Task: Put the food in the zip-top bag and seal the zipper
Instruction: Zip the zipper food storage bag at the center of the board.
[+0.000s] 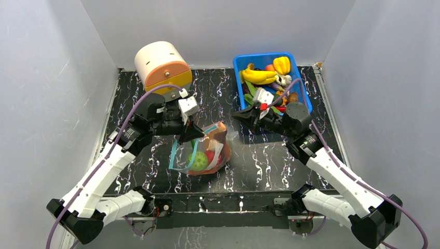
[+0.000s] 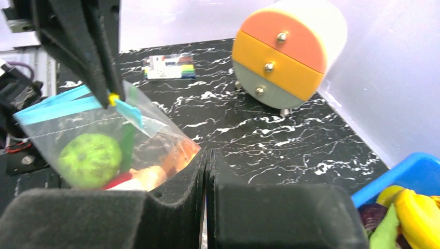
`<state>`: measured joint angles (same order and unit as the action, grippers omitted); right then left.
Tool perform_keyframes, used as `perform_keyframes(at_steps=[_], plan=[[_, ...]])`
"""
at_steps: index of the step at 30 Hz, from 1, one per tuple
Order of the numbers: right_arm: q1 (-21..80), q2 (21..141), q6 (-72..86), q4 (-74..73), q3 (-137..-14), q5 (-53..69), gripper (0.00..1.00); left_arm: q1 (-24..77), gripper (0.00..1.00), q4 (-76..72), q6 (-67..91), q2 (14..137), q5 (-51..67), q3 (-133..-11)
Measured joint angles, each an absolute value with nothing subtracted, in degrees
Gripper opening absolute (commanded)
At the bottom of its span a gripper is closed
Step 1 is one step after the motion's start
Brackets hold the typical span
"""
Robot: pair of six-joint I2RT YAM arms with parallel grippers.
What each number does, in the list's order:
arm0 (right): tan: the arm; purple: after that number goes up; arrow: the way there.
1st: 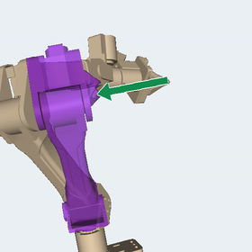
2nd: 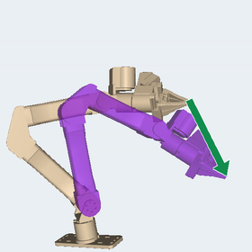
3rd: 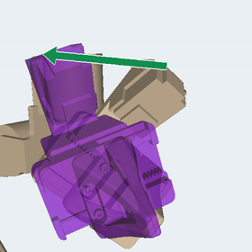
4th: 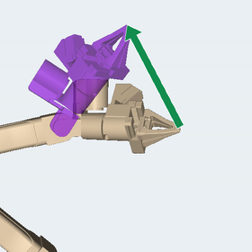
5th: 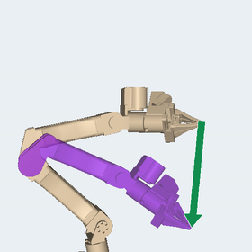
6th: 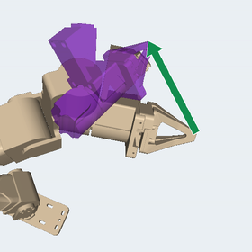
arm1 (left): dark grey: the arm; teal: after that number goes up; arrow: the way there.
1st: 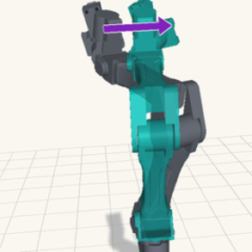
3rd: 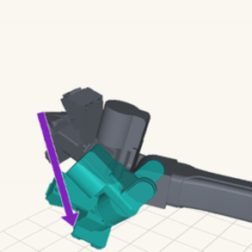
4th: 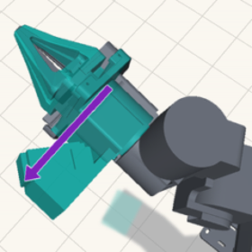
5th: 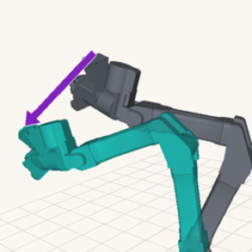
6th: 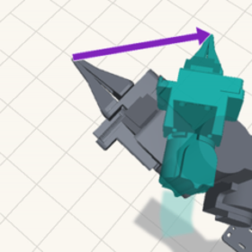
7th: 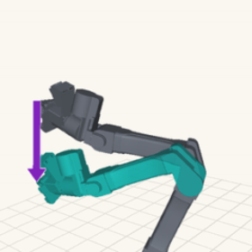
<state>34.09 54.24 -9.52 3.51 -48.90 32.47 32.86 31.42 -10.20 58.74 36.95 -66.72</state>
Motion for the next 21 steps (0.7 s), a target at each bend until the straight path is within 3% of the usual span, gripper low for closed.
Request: perform_keyframes(at_steps=[3,4,9,11,21], plan=[[31.8,54.1,-8.0,5.7,-48.9,33.3,0.04,32.8,0.00,31.8,-10.0,58.2,36.6,-66.2],[31.1,54.3,-7.9,6.2,-48.9,35.1,0.14,32.8,0.00,31.8,-10.0,58.0,36.6,-66.0],[30.5,57.1,-11.2,4.8,-49.6,47.4,0.44,32.8,0.00,31.6,-9.8,57.7,36.9,-65.5],[30.6,57.6,-12.6,4.1,-49.6,50.7,0.52,32.8,0.00,31.2,-9.8,57.7,37.4,-65.5],[31.4,60.9,-16.6,4.8,-54.9,60.9,0.52,32.8,0.00,27.5,-9.9,61.1,41.0,-67.4]])
